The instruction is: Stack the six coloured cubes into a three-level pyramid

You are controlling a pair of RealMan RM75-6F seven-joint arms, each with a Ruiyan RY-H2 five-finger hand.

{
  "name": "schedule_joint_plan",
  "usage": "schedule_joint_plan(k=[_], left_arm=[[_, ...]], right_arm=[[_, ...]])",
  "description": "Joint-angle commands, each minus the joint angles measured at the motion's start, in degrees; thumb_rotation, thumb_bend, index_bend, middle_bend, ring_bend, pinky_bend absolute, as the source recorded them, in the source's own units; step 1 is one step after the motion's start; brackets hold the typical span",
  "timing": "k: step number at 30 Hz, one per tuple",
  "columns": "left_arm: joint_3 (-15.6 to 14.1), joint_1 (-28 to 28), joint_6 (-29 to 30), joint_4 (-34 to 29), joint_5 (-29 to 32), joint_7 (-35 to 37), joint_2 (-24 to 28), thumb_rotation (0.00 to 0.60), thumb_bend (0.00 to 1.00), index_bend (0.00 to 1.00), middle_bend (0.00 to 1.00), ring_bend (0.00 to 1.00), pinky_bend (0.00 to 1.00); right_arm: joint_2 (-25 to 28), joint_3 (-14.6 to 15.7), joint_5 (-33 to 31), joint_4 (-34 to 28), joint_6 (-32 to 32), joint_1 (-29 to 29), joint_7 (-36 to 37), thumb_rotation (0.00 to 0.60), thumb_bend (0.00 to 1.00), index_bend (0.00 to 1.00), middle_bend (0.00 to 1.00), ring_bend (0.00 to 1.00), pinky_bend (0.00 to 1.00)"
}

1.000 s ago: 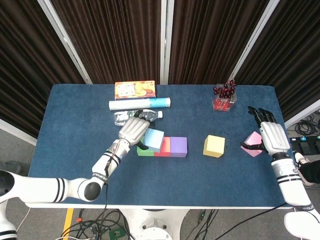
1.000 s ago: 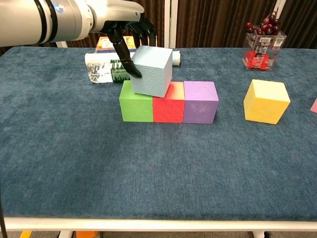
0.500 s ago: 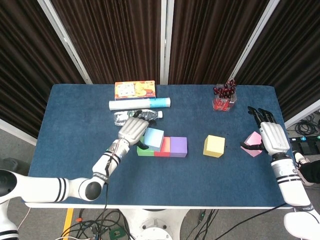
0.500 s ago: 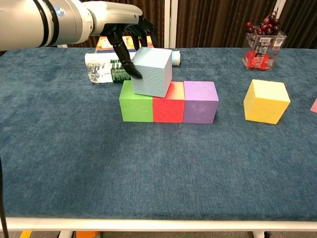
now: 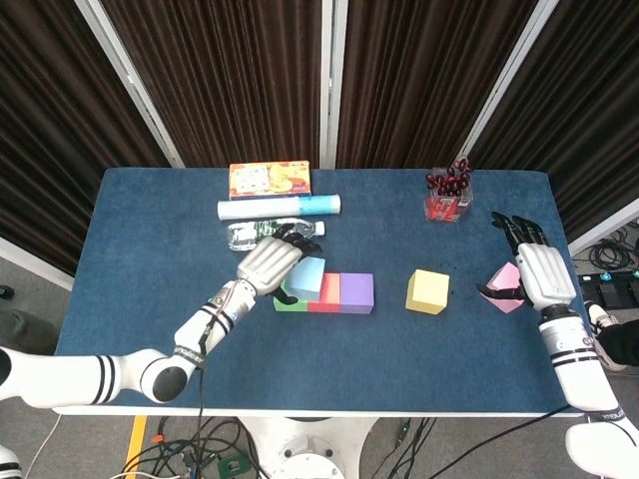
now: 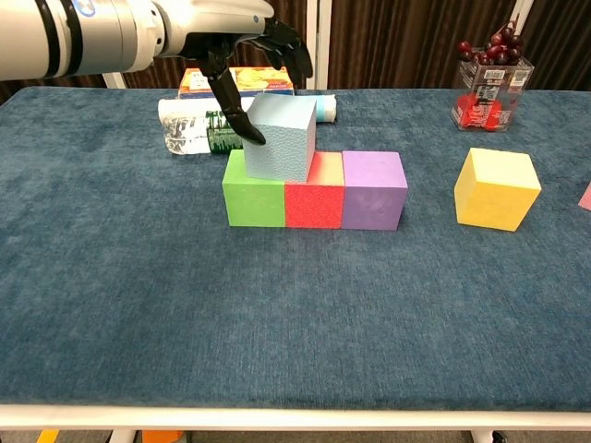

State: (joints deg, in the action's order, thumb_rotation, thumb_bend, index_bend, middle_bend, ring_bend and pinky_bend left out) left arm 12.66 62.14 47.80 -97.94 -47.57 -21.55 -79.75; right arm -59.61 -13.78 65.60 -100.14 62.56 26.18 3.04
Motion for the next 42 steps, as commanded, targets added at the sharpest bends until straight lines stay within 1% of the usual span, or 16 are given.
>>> schedule_joint_plan(k=[1, 6, 10, 14, 18, 21, 25, 31, 37, 42], left_arm=[[-0.23, -1.06, -4.75, 3.68, -7.14, 6.57, 0.60, 0.600, 0.09, 0.21, 0.19, 0.12, 0.04], [-0.53, -1.68, -3.81, 6.94, -12.18, 9.19, -1.08, 0.600, 0.09, 0.21, 0.19, 0.12, 0.04], [-0.89, -1.49, -4.11, 8.43, -13.76, 9.69, -1.79, 0.600, 0.09, 0.21, 0.21, 0.12, 0.04], [-1.33, -1.12, -4.70, 9.66, -14.57, 9.53, -2.20, 0.600, 0.09, 0.23, 0.24, 0.12, 0.04], [-1.30, -0.95, -5.12, 10.67, -14.59, 10.08, -2.71, 0.600, 0.09, 0.25, 0.25, 0.12, 0.04], [-1.32, -0.76, -5.59, 11.10, -14.60, 10.28, -2.81, 0.600, 0.09, 0.26, 0.28, 0.12, 0.04], [-1.22, -0.74, -5.47, 11.51, -14.49, 10.46, -3.09, 0.600, 0.10, 0.29, 0.36, 0.14, 0.04], [-0.87, -0.89, -4.30, 12.18, -13.94, 10.23, -4.17, 0.600, 0.11, 0.32, 0.47, 0.22, 0.04], [-0.24, -1.14, -2.18, 9.83, -11.97, 7.83, -3.70, 0.600, 0.11, 0.33, 0.48, 0.24, 0.04], [0.03, -0.40, -2.27, 7.71, -8.07, 4.93, -3.17, 0.600, 0.11, 0.33, 0.48, 0.24, 0.04]], right_arm=[[-0.01, 0.04, 0.02, -0.05, -0.04, 0.01, -0.07, 0.600, 0.02, 0.00, 0.14, 0.00, 0.00], [-0.02, 0.01, -0.14, -0.12, -0.07, 0.07, -0.36, 0.600, 0.02, 0.00, 0.14, 0.00, 0.00], [-0.13, 0.05, -0.22, -0.20, -0.08, 0.09, -0.56, 0.600, 0.02, 0.00, 0.14, 0.00, 0.00], [-0.18, -0.01, -0.43, -0.15, 0.02, 0.02, -0.56, 0.600, 0.02, 0.00, 0.14, 0.00, 0.00], [-0.30, 0.02, -0.54, 0.00, 0.02, -0.02, -0.56, 0.600, 0.02, 0.00, 0.14, 0.00, 0.00], [-0.41, -0.03, -0.52, 0.11, 0.03, 0.00, -0.43, 0.600, 0.02, 0.00, 0.14, 0.00, 0.00], [-0.47, -0.06, -0.54, 0.28, -0.05, 0.04, -0.38, 0.600, 0.02, 0.00, 0.14, 0.00, 0.00], [-0.52, -0.10, -0.55, 0.53, -0.09, -0.01, -0.10, 0.600, 0.02, 0.00, 0.14, 0.00, 0.00], [-0.31, -0.29, -0.43, 0.58, 0.10, -0.12, 0.25, 0.600, 0.02, 0.00, 0.14, 0.00, 0.00], [-0.18, -0.28, -0.17, 0.42, 0.17, -0.18, 0.37, 0.600, 0.02, 0.00, 0.14, 0.00, 0.00]])
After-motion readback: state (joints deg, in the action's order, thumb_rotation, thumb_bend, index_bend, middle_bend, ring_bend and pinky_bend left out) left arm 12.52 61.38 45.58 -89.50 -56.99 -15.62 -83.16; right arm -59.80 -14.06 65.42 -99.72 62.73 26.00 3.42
